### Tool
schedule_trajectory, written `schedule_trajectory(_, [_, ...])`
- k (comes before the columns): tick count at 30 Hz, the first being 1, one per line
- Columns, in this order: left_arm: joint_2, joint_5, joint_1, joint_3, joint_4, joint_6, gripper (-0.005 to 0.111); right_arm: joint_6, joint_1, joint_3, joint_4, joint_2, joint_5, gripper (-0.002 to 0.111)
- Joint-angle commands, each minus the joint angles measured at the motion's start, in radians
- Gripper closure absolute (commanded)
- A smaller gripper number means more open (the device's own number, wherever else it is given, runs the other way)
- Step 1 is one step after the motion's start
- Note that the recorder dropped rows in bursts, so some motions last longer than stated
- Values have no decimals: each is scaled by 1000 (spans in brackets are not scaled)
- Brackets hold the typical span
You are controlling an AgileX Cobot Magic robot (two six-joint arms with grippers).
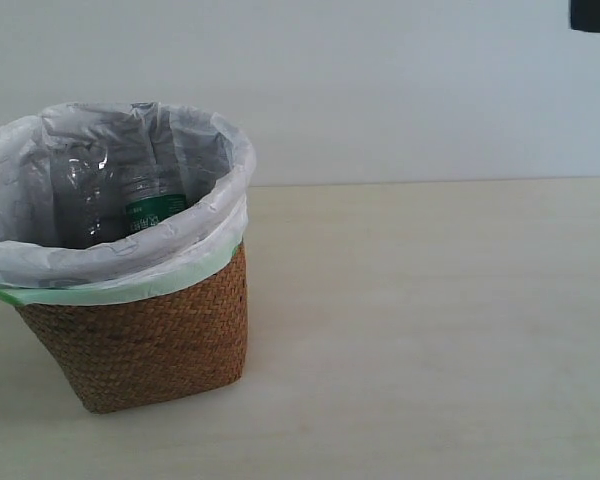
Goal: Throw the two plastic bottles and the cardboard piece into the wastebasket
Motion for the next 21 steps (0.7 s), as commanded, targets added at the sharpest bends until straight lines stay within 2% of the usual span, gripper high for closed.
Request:
schedule_trajectory(1, [-2,1,-6,3,-7,0,102,5,2,82,-7,-164,-15,108])
schedule_trajectory(9, [-2,1,-6,3,-7,0,102,51,2,106,9,-350,123,108])
schedule_trajectory(21, [-2,1,-6,3,-7,0,102,51,2,106,9,-472,118,108])
